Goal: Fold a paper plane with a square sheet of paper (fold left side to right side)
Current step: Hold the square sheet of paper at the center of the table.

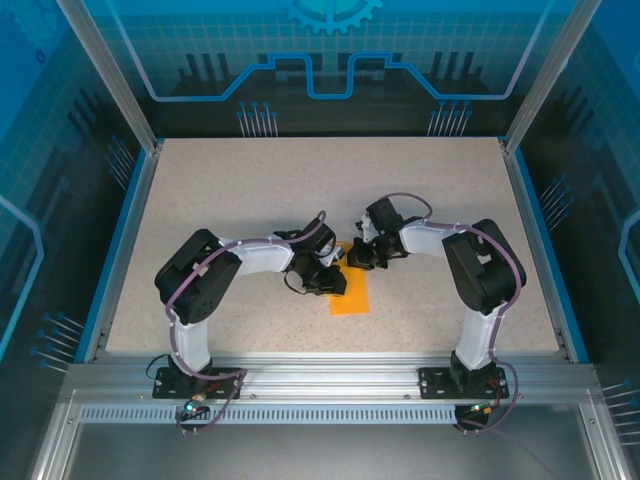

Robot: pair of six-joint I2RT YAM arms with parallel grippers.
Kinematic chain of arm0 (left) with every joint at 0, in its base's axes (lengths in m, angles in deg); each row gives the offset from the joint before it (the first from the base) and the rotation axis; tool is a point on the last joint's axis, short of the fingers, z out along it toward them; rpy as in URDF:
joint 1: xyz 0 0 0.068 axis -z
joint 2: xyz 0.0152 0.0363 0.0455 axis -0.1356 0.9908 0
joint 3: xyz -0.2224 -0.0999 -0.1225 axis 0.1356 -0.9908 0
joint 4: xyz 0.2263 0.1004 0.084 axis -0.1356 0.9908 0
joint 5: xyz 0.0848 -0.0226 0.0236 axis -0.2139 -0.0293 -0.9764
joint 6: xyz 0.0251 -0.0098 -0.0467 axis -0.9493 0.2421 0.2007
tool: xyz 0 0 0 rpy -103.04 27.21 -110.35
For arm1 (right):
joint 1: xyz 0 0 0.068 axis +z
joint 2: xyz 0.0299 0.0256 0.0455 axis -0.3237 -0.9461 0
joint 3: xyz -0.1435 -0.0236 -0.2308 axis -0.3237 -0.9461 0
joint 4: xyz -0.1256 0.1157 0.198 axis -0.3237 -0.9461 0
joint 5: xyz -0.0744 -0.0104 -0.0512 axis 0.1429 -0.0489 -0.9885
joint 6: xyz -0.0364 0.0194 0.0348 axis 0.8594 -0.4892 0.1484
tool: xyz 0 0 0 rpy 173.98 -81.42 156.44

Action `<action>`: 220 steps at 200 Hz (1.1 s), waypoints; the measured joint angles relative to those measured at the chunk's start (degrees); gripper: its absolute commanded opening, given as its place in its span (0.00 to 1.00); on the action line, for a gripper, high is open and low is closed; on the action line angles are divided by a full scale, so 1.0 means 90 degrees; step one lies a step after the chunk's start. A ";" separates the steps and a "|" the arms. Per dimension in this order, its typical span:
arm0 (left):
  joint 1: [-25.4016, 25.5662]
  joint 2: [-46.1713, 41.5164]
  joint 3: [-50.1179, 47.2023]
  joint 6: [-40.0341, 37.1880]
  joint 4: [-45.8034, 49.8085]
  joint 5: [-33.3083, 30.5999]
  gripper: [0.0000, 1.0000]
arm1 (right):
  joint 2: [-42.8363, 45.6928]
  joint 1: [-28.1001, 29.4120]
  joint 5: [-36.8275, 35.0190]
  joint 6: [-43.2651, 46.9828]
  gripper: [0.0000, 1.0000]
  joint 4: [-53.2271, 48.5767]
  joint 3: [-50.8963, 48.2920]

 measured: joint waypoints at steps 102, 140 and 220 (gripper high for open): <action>0.0024 0.0000 -0.0073 0.0092 -0.0129 -0.0002 0.20 | 0.2788 0.0216 -0.0794 0.0073 0.06 -0.0330 -0.1309; 0.0029 0.0000 -0.0073 0.0092 -0.0129 -0.0005 0.20 | 0.3201 0.0646 -0.0704 -0.0340 0.00 -0.0352 -0.2341; 0.0039 0.0000 -0.0066 0.0090 -0.0119 -0.0046 0.20 | 0.2225 0.0988 -0.0466 -0.0651 0.00 -0.0041 -0.2278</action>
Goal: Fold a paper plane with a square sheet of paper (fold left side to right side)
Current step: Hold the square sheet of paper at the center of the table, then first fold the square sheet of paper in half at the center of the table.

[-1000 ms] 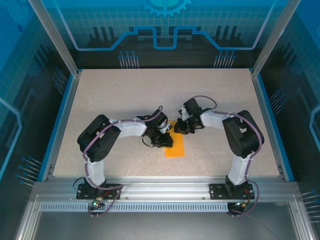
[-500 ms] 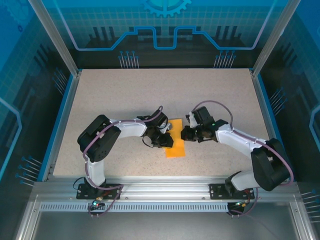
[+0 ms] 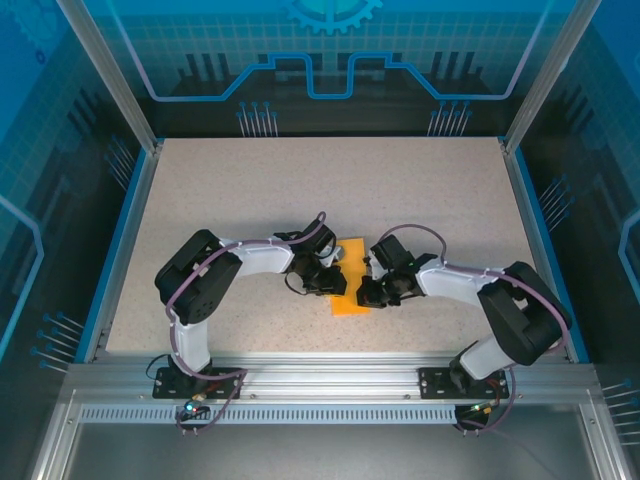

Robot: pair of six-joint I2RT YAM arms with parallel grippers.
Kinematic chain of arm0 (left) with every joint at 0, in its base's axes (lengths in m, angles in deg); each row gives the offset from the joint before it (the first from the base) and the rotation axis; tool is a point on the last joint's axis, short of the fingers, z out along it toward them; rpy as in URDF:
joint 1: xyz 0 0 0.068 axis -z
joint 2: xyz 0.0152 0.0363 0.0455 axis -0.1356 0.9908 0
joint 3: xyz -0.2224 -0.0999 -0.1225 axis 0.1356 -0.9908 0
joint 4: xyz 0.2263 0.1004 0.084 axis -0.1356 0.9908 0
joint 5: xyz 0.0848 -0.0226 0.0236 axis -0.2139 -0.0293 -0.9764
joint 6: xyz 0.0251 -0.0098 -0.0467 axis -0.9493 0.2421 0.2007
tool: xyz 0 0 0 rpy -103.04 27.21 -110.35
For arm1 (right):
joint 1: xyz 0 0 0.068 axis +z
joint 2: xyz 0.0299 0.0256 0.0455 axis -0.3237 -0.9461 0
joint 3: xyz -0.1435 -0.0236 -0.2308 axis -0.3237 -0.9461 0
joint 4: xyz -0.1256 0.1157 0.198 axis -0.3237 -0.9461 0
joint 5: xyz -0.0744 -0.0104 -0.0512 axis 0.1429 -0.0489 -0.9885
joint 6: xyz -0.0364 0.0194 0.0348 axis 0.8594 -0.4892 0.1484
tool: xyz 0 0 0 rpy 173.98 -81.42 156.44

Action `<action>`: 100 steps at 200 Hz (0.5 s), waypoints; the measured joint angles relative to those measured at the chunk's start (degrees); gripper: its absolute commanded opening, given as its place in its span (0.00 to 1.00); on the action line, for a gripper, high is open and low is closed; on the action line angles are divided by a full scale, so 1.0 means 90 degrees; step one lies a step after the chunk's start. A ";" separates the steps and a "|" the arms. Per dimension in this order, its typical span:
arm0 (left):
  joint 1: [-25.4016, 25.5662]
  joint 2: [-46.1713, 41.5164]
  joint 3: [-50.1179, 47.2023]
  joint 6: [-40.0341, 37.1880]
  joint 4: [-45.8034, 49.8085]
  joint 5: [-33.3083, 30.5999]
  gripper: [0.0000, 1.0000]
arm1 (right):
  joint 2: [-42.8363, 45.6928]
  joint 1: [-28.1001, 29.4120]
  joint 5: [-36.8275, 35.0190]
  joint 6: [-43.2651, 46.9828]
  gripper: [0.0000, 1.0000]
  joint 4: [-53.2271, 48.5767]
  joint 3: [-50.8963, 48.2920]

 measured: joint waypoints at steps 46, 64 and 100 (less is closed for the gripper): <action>0.0019 0.0000 0.0073 -0.0002 0.0097 -0.0007 0.22 | -0.0180 0.0012 -0.0058 -0.0002 0.00 -0.0151 0.0109; 0.0039 0.0000 0.0151 -0.0007 0.0211 -0.0017 0.23 | -0.0233 0.0012 -0.0070 0.0000 0.00 -0.0231 0.0165; 0.0032 0.0000 0.0372 -0.0027 0.0413 -0.0029 0.22 | -0.0240 0.0012 -0.0080 -0.0002 0.00 -0.0243 0.0165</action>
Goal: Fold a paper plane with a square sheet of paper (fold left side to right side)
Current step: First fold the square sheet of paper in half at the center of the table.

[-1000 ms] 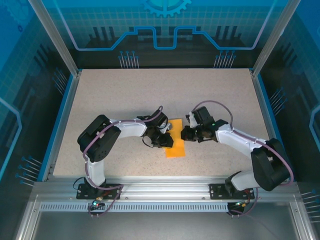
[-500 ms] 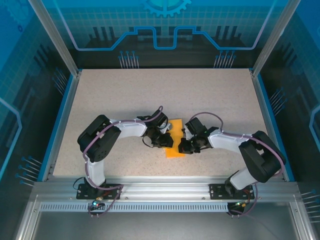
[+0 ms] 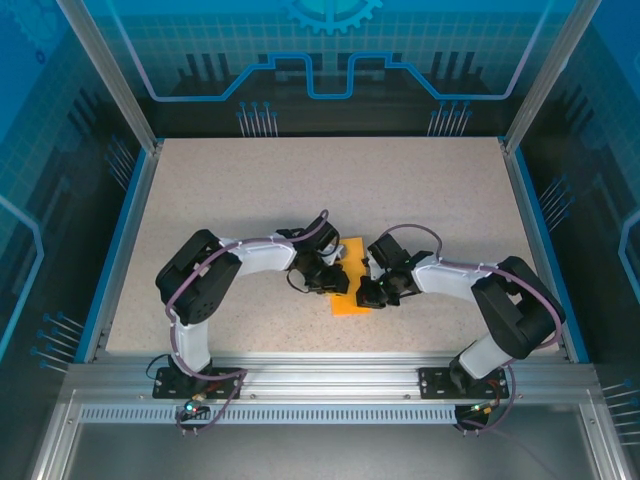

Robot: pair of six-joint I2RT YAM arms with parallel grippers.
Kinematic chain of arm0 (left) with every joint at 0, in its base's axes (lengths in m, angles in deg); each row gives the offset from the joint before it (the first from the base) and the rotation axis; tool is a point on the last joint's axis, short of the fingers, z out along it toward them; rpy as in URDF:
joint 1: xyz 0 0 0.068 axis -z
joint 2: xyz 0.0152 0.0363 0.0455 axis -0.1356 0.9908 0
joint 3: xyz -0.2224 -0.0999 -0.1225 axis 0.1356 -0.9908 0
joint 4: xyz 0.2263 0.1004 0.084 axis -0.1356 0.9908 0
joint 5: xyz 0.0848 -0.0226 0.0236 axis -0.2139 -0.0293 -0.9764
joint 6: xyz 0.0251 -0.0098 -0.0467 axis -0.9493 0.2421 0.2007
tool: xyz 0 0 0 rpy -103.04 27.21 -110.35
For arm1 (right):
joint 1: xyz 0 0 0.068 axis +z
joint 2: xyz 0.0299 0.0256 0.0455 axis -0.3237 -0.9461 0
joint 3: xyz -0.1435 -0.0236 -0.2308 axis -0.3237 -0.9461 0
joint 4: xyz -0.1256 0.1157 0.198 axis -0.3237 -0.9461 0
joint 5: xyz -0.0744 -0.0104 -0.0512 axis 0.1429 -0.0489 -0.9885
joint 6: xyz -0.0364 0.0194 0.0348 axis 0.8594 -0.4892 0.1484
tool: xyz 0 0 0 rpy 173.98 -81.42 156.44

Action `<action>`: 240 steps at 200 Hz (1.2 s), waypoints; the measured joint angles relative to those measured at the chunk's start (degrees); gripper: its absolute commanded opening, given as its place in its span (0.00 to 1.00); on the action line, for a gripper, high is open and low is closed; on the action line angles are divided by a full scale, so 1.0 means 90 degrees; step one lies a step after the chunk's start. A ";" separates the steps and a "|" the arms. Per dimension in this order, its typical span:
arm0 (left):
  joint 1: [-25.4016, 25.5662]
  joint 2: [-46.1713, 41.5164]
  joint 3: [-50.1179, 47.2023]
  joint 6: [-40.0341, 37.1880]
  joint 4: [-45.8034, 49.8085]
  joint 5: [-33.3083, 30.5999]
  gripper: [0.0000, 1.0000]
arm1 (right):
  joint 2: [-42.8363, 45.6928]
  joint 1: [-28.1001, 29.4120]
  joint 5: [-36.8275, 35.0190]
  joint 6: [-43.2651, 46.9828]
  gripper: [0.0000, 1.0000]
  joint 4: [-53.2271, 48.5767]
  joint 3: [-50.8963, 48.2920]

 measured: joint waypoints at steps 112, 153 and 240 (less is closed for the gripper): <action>-0.0323 0.0214 0.0170 -0.0194 -0.0602 0.0000 0.09 | -0.0058 0.0000 -0.0036 0.0027 0.00 -0.0148 0.0087; -0.0389 0.0214 -0.0182 -0.0187 -0.1098 -0.0002 0.07 | -0.0075 0.0000 -0.0044 0.0078 0.00 -0.0211 0.0117; -0.0549 0.0189 -0.0695 -0.0085 -0.1982 0.0294 0.06 | -0.0121 0.0000 -0.0087 0.0170 0.00 -0.0340 0.0187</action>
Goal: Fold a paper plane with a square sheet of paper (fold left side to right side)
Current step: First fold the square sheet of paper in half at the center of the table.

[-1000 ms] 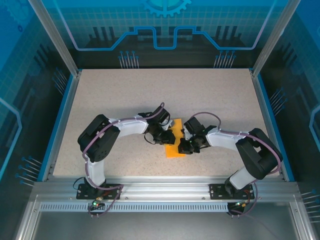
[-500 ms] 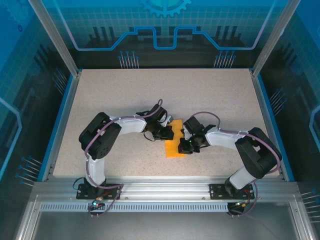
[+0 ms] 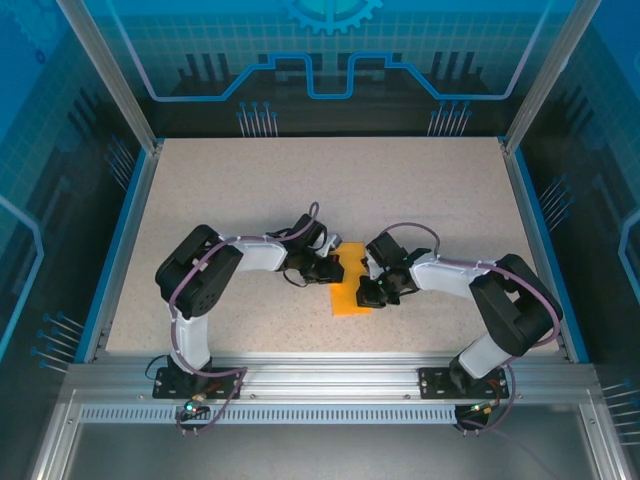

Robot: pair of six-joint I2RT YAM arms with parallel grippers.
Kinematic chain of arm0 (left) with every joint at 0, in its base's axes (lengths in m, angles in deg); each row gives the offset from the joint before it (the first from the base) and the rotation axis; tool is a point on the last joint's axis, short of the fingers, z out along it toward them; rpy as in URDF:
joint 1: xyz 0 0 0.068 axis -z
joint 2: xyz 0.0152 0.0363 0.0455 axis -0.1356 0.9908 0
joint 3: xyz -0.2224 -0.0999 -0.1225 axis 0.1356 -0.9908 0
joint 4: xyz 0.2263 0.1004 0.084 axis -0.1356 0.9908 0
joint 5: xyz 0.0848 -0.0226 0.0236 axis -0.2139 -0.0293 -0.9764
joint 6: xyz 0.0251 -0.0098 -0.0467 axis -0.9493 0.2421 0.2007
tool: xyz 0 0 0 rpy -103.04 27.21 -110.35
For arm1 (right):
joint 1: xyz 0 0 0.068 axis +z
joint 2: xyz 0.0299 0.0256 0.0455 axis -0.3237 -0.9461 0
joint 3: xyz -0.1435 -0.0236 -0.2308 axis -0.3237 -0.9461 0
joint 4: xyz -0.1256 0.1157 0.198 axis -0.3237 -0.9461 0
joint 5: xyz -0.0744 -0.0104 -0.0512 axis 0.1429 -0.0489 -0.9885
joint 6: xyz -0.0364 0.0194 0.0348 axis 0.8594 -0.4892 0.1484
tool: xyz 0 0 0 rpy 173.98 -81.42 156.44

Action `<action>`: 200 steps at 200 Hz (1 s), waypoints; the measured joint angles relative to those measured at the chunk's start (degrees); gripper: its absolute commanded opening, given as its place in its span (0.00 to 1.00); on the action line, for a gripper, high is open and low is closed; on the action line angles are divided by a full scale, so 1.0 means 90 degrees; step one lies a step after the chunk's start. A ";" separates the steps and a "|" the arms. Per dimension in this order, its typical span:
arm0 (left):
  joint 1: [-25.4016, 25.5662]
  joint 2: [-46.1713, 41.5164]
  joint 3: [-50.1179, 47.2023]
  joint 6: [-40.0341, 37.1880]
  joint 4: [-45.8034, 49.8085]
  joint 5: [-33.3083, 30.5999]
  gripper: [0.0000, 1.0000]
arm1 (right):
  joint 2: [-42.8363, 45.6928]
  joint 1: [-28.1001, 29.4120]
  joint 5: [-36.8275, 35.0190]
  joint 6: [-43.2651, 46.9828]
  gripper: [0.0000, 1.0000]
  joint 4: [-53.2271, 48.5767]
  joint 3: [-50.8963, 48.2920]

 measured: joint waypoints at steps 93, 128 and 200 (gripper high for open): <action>-0.0345 -0.0063 -0.0313 0.0102 -0.0527 0.0146 0.10 | -0.0024 -0.0005 0.0007 0.0053 0.00 -0.0019 0.0015; -0.0503 -0.0066 -0.0325 0.0109 -0.0563 0.0146 0.10 | -0.0024 -0.0007 0.0012 0.0073 0.00 -0.0017 0.0010; -0.0816 -0.0131 -0.0311 0.0056 -0.0508 -0.0015 0.10 | -0.0024 -0.0007 0.0027 0.0075 0.00 -0.0010 0.0005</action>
